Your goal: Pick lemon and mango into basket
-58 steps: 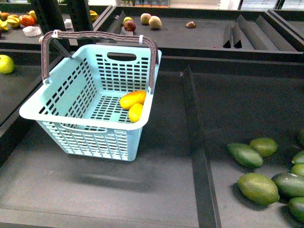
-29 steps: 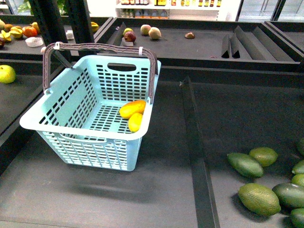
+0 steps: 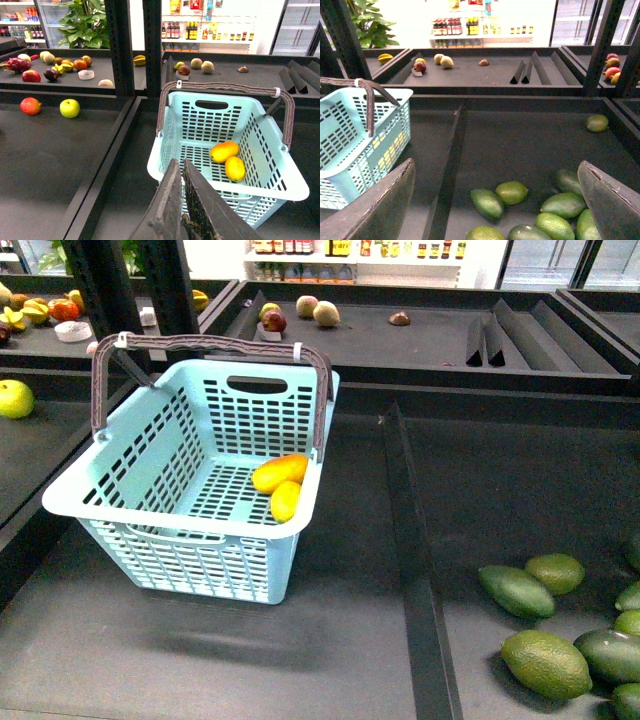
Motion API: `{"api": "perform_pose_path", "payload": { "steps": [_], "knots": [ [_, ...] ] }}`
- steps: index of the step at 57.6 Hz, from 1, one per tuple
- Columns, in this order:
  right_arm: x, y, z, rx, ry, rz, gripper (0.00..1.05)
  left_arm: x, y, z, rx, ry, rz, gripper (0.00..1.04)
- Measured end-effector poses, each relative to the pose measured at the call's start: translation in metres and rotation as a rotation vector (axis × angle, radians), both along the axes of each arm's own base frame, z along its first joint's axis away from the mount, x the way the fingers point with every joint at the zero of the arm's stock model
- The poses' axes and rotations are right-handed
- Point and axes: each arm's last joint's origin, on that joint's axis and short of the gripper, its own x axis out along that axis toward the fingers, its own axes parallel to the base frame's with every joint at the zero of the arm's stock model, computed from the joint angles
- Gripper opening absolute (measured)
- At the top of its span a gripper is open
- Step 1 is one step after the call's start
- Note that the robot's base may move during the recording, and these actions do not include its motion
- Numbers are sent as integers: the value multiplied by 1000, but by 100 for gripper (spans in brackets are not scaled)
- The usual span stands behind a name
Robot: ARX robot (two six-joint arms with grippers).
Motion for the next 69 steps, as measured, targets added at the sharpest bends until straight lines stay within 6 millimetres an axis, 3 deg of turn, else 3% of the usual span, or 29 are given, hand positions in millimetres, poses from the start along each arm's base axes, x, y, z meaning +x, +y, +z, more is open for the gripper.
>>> {"api": "perform_pose_path", "payload": {
  "steps": [56,69],
  "knots": [
    [0,0,0,0,0,0,96,-39,0,1,0,-2,0,3],
    [0,0,0,0,0,0,96,-40,0,2,0,-12,0,3]
  ]
}}
